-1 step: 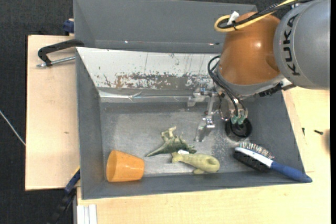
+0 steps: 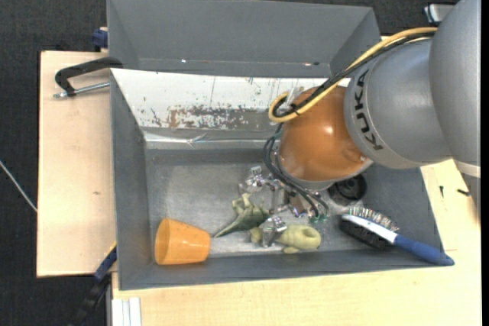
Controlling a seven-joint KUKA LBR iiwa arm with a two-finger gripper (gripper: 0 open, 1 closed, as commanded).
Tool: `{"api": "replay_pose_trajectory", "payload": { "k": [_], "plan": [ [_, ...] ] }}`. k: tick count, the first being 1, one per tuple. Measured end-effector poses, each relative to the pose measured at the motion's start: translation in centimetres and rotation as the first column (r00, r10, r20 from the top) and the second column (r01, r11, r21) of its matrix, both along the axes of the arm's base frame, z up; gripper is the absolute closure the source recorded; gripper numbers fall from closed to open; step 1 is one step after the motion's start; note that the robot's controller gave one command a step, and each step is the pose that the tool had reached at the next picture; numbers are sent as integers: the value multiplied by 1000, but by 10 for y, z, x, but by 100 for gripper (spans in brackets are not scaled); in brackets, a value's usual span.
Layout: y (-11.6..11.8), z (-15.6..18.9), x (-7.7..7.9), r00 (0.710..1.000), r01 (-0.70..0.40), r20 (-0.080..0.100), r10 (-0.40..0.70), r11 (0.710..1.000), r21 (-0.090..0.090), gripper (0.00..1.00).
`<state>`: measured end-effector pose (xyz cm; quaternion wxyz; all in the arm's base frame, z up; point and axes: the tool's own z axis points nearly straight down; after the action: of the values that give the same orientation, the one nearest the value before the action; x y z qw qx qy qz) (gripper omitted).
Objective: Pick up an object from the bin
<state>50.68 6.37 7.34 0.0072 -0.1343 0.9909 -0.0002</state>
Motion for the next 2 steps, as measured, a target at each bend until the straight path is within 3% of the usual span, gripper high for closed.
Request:
{"api": "replay_pose_trajectory", "payload": {
  "k": [1,2],
  "plan": [
    [-11,-1,45,996,-89,-8,89,996,1,0],
    [-11,1,47,996,-86,-1,86,996,1,100]
  ]
}}
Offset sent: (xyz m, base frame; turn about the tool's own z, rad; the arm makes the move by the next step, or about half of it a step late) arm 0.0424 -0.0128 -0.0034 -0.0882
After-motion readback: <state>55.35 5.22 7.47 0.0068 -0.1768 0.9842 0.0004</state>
